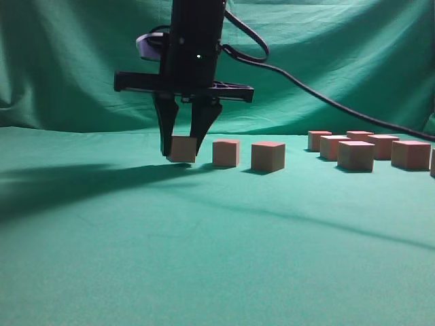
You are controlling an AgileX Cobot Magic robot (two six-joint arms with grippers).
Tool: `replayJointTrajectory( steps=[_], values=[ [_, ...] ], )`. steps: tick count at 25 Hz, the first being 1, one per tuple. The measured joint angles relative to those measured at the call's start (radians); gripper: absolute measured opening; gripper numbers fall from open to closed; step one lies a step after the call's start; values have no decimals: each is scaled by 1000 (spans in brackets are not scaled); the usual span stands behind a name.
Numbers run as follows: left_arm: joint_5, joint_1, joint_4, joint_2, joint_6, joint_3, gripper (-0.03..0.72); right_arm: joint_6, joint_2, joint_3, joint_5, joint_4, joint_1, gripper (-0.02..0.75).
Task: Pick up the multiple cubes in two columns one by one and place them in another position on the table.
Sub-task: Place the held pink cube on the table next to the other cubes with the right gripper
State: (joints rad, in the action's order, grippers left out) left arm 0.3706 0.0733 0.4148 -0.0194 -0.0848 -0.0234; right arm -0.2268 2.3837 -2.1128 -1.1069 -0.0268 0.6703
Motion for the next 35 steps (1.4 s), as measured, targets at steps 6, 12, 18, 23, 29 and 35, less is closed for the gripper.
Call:
replayJointTrajectory(
  steps=[6,12,18,23,29,35],
  values=[
    [0,0,0,0,0,0,0,0,11,0,6,2,0,257],
    [0,0,0,0,0,0,0,0,13,-2,8,23,0,257],
    [0,0,0,0,0,0,0,0,19,-2,21,43,0,257],
    [0,0,0,0,0,0,0,29,19,-25,57,44,0,297],
    [0,0,0,0,0,0,0,83,19,-93,105,69,0,297],
    [0,0,0,0,0,0,0,99,19,-279,-15,97,0,297]
  ],
)
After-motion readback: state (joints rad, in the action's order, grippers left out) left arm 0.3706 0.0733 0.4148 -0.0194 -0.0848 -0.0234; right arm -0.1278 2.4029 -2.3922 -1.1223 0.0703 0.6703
